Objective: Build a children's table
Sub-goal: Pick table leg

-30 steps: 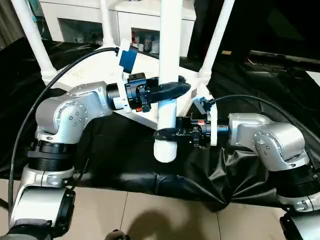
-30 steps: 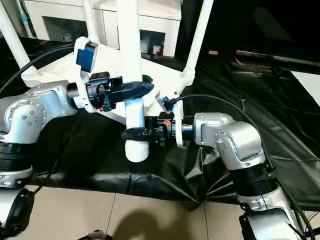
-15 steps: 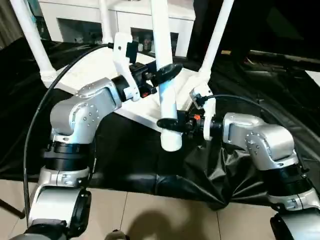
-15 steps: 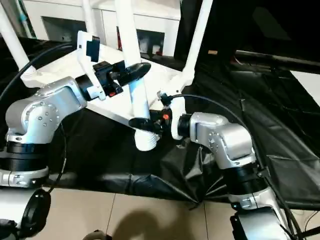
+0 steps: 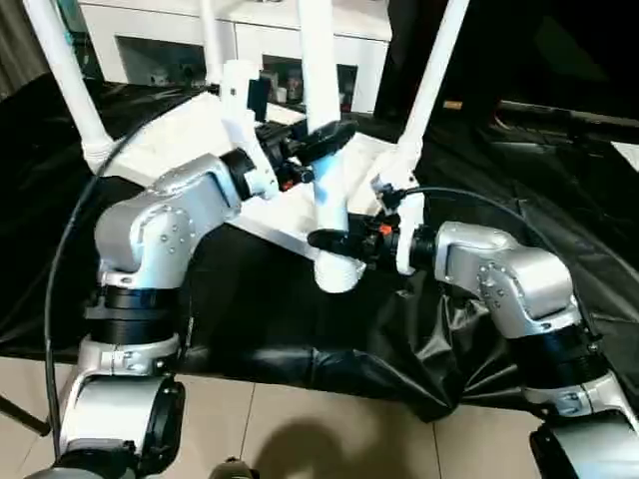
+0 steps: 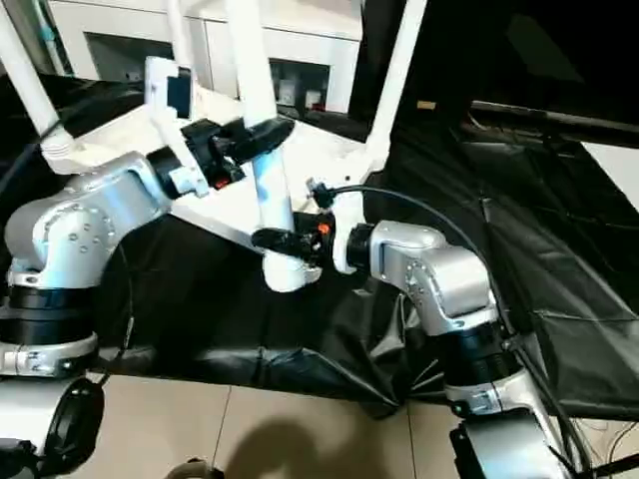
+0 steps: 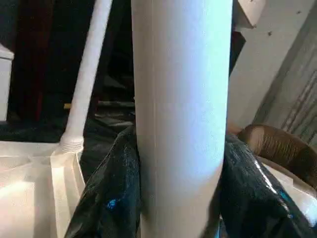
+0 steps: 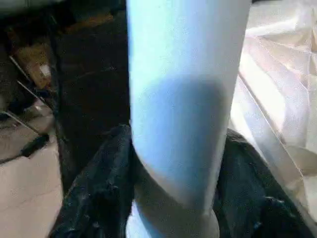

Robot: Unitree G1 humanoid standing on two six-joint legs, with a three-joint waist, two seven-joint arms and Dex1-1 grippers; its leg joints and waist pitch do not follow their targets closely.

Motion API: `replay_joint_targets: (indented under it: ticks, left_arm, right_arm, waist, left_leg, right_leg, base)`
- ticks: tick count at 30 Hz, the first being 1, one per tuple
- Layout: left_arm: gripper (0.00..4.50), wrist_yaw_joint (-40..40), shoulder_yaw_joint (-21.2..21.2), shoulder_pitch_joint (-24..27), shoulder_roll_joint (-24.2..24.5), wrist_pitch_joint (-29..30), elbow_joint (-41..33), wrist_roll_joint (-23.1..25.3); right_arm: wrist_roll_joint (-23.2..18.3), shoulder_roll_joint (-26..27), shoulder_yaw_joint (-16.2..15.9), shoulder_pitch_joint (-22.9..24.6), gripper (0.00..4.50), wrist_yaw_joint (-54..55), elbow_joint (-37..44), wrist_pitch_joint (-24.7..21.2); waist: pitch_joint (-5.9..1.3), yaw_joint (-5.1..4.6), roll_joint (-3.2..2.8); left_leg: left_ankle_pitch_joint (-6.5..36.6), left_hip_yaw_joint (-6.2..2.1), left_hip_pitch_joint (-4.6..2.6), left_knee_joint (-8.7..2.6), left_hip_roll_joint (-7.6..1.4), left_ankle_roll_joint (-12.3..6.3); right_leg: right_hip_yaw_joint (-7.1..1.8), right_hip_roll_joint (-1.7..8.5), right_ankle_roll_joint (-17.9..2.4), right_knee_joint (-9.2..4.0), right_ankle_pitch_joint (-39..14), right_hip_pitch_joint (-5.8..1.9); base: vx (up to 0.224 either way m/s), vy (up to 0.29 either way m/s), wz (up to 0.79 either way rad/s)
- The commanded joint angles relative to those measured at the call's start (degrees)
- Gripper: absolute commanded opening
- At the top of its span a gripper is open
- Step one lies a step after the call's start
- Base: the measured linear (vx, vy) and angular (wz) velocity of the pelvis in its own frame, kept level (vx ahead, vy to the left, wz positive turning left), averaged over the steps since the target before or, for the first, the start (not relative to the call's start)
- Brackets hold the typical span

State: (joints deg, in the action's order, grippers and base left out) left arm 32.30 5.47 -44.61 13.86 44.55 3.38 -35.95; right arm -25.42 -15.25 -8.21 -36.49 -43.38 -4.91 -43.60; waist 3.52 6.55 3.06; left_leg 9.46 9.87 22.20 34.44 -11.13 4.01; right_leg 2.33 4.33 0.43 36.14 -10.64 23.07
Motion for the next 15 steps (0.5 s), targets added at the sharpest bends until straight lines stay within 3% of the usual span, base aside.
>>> replay_joint_targets:
  ticks: [1, 5, 8, 15]
  left_arm:
    - [1.8, 2.09, -1.58, -0.5, 1.06, 1.13, -1.41, -0.42]
    - [1.8, 4.19, -2.76, -0.96, 2.11, 1.65, -2.11, -0.85]
    - [1.8, 5.73, -3.93, -1.07, 2.67, 1.65, -2.82, -0.71]
    - [1.8, 7.02, -4.74, -0.95, 2.85, 2.29, -4.27, -1.38]
  right_arm:
    - [-0.87, -1.28, 0.97, -1.61, 2.89, -2.11, 1.26, 0.43]
    - [-0.62, -3.14, -0.48, -1.69, 2.98, -4.52, 1.55, -0.18]
    - [-1.06, -4.67, -1.85, -1.72, 2.98, -6.77, 1.57, -1.54]
    - [-1.45, -5.18, -3.09, -1.94, 2.98, -8.99, 0.81, -3.68]
  waist:
    - [-4.37, 0.11, -0.55]
    - [-4.27, 0.25, -0.48]
    - [-4.26, 0.27, 0.07]
    - [-4.25, 0.29, 0.29]
  left_leg:
    - [9.07, -0.26, -1.26, -4.0, -1.32, 3.2]
    - [9.61, -0.2, -1.33, -4.04, -1.38, 3.4]
    - [9.12, -0.16, -1.21, -4.03, -1.35, 3.15]
    - [8.22, -0.11, -1.16, -3.94, -1.43, 2.67]
  right_leg:
    - [-1.74, 2.9, -9.92, -3.63, -6.71, -2.83]
    - [-1.82, 3.01, -9.75, -3.74, -7.96, -2.81]
    - [-1.82, 3.06, -9.74, -3.77, -8.13, -2.92]
    - [-1.82, 3.16, -10.01, -3.73, -8.5, -2.81]
  base:
    - [0.0, 0.0, 0.0]
    - [0.0, 0.0, 0.0]
    - [0.0, 0.0, 0.0]
    - [0.0, 0.0, 0.0]
